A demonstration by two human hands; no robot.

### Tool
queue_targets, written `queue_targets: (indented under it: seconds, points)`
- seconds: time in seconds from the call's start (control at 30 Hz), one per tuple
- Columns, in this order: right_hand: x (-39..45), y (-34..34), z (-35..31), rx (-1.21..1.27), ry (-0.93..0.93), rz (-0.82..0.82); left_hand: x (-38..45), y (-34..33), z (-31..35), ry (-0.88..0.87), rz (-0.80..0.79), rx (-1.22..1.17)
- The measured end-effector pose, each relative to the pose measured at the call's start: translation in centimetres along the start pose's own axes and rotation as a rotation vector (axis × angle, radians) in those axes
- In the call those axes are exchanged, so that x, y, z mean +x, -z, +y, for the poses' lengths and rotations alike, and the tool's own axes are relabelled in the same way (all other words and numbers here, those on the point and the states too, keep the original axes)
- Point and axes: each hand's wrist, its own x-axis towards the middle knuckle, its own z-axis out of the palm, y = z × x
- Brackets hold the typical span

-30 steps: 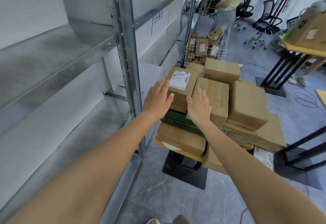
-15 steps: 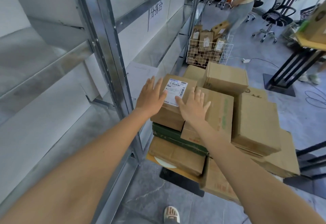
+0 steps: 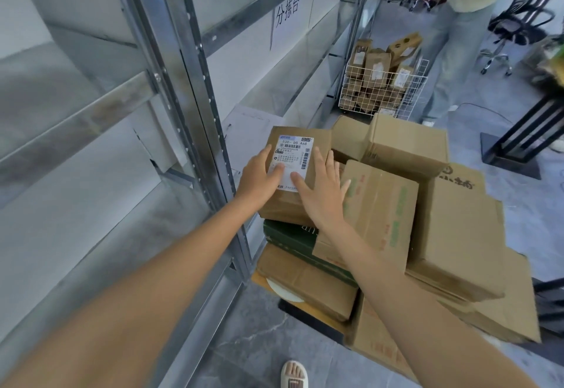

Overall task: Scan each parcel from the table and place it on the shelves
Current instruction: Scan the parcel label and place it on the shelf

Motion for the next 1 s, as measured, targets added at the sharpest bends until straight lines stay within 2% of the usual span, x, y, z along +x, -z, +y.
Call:
queue_targets:
  seconds: [0.23, 0.43, 0.5, 0.6, 0.73, 0.9, 1.0]
  points:
    - [-0.4, -0.1, -3.7, 0.445, 0.096, 0.016, -1.0, 1.8, -0.7, 0.004, 0.202, -0.139]
    - [-1.0, 0.1, -6.0, 0.547, 0.158, -0.026, -2.7, 4.4, -0.8, -0.019, 0.323, -0.205]
    - [-1.0, 0.6, -6.8, 0.513, 0.192, -0.056, -3.6, 4.9, -1.0, -0.009, 0.35, -0.273]
    - [-0.9, 1.3, -7.7, 0.412, 0.222, -0.19, -5.0, 5.2, -1.3, 0.029, 0.39, -0.367]
    - [-1.3, 1.3, -7.7, 0.45, 0.299, -0.337, -6.9, 6.2, -1.3, 0.069, 0.463, -0.331]
    - [-3.4, 0.3, -7.3, 0.63, 0.185, -0.429, -9.4, 6.6, -1.5, 0.082, 0.525, -0.417]
    - [-4.5, 0.7, -7.2, 0.574, 0.237, -0.439, -11.6, 5.7, -1.9, 0.111, 0.512, -0.537]
